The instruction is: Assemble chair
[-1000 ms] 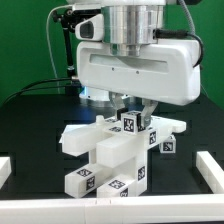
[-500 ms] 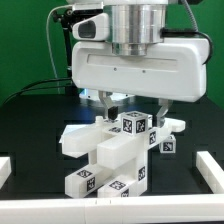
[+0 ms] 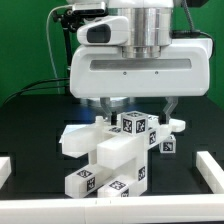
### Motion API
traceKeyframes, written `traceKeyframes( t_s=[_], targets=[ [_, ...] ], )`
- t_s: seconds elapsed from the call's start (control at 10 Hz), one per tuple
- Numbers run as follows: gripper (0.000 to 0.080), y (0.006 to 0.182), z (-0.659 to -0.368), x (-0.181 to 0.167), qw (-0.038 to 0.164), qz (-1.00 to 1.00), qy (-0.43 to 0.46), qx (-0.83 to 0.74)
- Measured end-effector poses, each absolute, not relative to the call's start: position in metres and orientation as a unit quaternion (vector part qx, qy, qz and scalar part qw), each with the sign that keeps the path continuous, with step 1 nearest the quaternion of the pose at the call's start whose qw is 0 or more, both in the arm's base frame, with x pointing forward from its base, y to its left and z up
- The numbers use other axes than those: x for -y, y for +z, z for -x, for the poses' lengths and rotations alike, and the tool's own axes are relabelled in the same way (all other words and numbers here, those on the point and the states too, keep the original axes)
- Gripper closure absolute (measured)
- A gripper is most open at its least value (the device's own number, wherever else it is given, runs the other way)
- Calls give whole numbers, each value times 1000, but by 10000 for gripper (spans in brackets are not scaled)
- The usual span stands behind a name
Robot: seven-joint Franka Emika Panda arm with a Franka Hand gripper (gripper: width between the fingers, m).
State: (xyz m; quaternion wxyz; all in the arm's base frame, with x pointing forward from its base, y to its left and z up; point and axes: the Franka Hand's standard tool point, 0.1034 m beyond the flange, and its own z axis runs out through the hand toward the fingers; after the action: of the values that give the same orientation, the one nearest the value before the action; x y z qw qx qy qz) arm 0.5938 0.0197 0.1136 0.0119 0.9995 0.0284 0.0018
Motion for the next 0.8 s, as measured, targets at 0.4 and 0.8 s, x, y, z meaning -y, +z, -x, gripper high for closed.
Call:
traceKeyframes(
  t_s=[0.4,0.8],
  targets=[
    [151,116,-600,-10,22,-984,15,-177],
    [515,116,-600,-10,19,-998,18,-52]
  ],
)
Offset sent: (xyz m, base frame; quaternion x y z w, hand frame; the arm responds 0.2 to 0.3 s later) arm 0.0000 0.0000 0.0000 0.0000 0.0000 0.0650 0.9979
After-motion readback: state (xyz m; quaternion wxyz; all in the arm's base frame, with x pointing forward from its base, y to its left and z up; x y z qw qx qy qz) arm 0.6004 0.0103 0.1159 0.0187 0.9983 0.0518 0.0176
